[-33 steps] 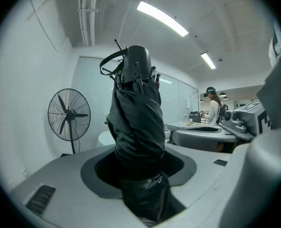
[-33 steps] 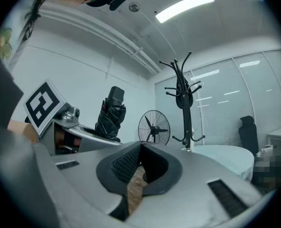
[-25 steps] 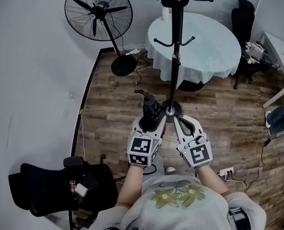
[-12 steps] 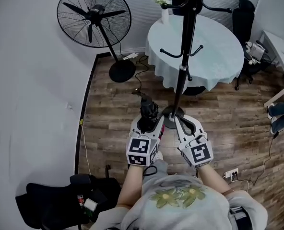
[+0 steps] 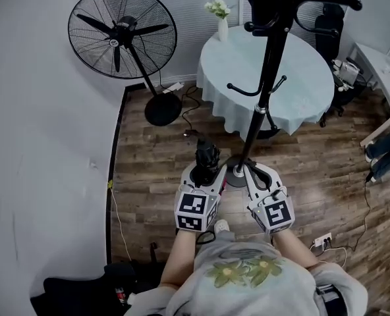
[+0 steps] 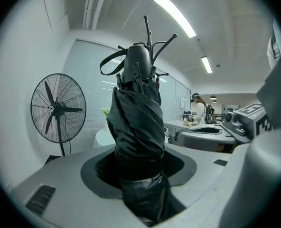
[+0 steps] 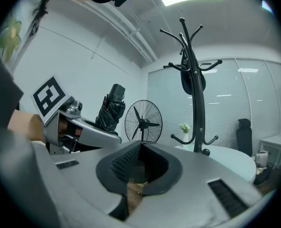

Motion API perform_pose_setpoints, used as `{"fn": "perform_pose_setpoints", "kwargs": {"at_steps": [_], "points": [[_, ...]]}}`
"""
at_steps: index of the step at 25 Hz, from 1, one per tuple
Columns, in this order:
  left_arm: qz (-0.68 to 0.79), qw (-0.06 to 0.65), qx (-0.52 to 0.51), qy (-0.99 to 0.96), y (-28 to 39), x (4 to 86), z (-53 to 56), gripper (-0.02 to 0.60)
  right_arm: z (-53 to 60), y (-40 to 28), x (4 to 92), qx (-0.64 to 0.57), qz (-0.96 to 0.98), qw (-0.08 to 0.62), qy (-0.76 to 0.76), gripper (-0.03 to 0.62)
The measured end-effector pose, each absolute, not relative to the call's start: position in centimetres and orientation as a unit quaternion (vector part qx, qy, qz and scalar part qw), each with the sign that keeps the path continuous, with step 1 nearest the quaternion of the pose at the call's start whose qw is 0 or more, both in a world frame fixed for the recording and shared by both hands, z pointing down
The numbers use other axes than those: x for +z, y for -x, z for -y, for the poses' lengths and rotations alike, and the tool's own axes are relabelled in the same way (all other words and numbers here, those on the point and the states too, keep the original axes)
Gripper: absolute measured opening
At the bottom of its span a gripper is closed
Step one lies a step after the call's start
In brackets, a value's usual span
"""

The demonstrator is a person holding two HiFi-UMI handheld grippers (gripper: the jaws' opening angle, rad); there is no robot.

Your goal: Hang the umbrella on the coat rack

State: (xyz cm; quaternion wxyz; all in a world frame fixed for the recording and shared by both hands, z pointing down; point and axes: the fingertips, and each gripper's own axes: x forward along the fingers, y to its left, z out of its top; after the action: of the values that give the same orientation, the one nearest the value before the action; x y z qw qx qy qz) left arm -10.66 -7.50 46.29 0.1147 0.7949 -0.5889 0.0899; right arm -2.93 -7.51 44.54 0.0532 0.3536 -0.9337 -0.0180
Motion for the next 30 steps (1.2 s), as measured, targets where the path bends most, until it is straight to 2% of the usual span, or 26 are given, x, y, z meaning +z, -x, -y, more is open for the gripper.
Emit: {"fn": "perform_pose_setpoints", "kwargs": {"at_steps": [11,30], "points": [[0.54,0.088,0.091,-0.832,11.2,45.5,10.6,0.222,9.6,2.9,46.2,-0.016,0.912,0.079,-0.402,0.005],[0.484,0.01,0.08,-0.871,7.9,38.6,14.3,0.222,13.6,1.9,44.1,-0.04,0.906,0.036,-0.421,0.005]]}}
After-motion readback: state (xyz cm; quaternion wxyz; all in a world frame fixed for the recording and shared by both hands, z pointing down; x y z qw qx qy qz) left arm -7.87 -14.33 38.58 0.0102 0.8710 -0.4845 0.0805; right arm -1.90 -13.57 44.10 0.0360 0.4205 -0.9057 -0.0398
